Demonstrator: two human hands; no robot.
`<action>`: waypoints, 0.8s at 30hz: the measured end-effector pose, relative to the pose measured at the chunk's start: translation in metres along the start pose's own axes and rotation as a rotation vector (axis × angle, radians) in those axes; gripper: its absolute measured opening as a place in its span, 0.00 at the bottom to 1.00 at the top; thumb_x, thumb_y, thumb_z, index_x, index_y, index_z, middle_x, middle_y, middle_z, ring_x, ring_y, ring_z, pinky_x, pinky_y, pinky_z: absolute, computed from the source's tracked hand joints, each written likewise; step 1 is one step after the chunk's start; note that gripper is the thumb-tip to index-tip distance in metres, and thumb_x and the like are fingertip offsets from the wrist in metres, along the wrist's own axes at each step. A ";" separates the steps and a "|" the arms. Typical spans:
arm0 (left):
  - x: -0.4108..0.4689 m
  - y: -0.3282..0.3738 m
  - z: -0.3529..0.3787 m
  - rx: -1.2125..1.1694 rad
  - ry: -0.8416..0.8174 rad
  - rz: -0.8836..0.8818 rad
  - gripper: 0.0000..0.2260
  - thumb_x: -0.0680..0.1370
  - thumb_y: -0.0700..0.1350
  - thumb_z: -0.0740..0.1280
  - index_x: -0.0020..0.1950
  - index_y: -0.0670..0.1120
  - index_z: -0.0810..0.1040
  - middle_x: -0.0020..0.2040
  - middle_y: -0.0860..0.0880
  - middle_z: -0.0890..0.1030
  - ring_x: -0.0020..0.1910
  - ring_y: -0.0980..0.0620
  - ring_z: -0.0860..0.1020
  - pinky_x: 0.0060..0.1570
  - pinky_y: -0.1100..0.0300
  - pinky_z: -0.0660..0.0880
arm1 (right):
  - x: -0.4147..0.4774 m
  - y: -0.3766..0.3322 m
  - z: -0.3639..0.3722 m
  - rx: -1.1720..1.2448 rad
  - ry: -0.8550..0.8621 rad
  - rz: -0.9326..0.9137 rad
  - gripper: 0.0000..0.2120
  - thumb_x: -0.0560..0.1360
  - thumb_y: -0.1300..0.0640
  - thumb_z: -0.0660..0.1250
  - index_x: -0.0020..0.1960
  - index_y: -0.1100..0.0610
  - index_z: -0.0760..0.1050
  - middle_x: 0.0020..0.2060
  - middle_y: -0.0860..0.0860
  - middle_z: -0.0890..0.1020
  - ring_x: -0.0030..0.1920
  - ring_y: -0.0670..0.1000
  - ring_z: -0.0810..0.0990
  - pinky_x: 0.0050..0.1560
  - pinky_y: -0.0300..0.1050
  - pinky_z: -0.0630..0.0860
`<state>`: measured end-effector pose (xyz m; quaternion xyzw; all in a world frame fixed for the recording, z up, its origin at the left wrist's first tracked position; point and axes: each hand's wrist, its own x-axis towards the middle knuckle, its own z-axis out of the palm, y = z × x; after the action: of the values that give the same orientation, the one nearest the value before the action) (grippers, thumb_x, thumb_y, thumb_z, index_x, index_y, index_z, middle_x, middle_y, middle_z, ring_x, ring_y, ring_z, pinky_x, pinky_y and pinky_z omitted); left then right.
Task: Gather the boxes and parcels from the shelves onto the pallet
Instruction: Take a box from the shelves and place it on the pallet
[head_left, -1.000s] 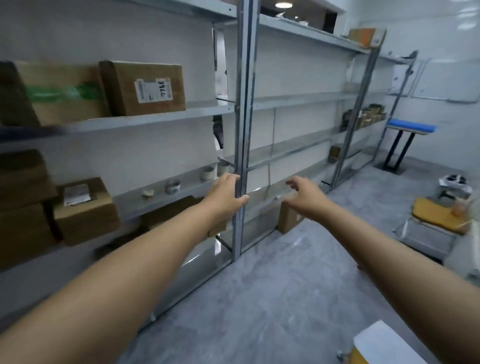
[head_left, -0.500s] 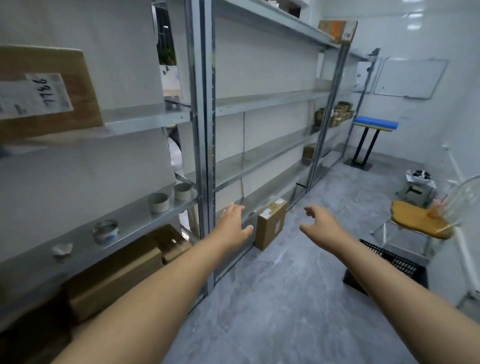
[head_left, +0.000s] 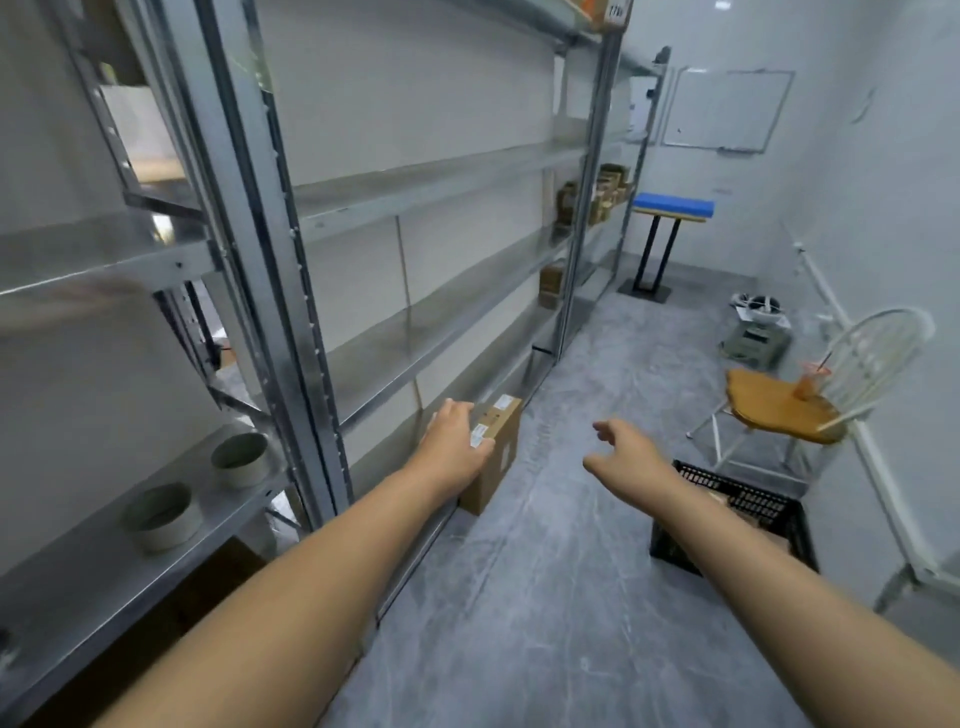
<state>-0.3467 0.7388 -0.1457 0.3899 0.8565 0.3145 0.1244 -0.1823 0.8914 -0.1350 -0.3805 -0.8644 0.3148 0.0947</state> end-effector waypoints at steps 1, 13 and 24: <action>0.013 0.000 0.004 0.011 0.005 -0.004 0.27 0.79 0.49 0.64 0.75 0.42 0.62 0.74 0.44 0.63 0.72 0.46 0.64 0.71 0.51 0.63 | 0.015 0.004 -0.003 0.000 0.008 -0.003 0.28 0.76 0.57 0.66 0.74 0.61 0.63 0.71 0.57 0.69 0.71 0.55 0.68 0.67 0.45 0.66; 0.205 0.043 0.084 0.039 0.040 -0.160 0.27 0.79 0.51 0.64 0.74 0.43 0.62 0.73 0.46 0.64 0.70 0.47 0.66 0.69 0.53 0.63 | 0.246 0.091 -0.061 0.088 -0.059 -0.021 0.27 0.77 0.58 0.65 0.73 0.61 0.63 0.71 0.57 0.69 0.71 0.55 0.68 0.62 0.45 0.67; 0.348 0.027 0.155 -0.023 0.032 -0.309 0.26 0.80 0.50 0.63 0.74 0.42 0.62 0.73 0.44 0.63 0.72 0.45 0.63 0.72 0.51 0.61 | 0.419 0.120 -0.029 0.070 -0.213 -0.072 0.24 0.78 0.52 0.65 0.71 0.60 0.67 0.68 0.56 0.73 0.68 0.54 0.71 0.64 0.44 0.67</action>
<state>-0.4912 1.0808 -0.2366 0.2469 0.9046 0.3076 0.1620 -0.3887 1.2672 -0.2182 -0.3103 -0.8711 0.3798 0.0270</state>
